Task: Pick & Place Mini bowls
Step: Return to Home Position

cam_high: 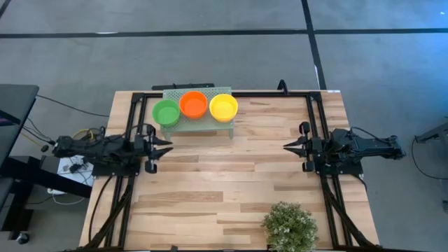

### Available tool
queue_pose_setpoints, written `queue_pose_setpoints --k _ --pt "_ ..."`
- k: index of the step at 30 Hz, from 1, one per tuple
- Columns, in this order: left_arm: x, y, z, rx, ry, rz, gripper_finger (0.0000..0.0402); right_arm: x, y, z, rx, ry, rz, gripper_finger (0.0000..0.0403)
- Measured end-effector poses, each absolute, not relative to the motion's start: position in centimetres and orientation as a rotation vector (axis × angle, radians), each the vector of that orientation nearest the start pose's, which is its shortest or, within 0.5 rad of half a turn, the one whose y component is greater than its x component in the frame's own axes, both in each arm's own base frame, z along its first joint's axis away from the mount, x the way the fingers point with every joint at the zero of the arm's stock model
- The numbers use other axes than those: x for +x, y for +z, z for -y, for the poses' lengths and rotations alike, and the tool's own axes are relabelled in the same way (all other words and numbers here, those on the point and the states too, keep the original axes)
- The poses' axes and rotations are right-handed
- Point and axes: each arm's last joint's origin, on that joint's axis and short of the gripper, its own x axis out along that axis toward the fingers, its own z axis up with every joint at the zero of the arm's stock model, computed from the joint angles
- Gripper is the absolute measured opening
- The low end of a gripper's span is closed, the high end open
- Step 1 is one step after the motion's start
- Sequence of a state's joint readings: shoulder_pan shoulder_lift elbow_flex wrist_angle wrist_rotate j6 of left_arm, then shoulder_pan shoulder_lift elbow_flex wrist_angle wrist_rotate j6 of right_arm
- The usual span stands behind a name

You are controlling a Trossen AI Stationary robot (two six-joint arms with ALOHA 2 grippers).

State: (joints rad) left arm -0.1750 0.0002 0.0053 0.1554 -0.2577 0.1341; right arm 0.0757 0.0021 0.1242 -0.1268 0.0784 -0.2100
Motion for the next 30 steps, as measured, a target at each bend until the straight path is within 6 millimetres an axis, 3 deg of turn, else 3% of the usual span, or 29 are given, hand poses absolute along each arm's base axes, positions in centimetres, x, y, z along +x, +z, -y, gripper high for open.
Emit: queue_pose_setpoints --k 30 --pt "9.56 18.18 0.19 0.065 0.144 0.167 0.0092 8.84 19.29 -0.45 -0.210 -0.002 -0.006 0.0031"
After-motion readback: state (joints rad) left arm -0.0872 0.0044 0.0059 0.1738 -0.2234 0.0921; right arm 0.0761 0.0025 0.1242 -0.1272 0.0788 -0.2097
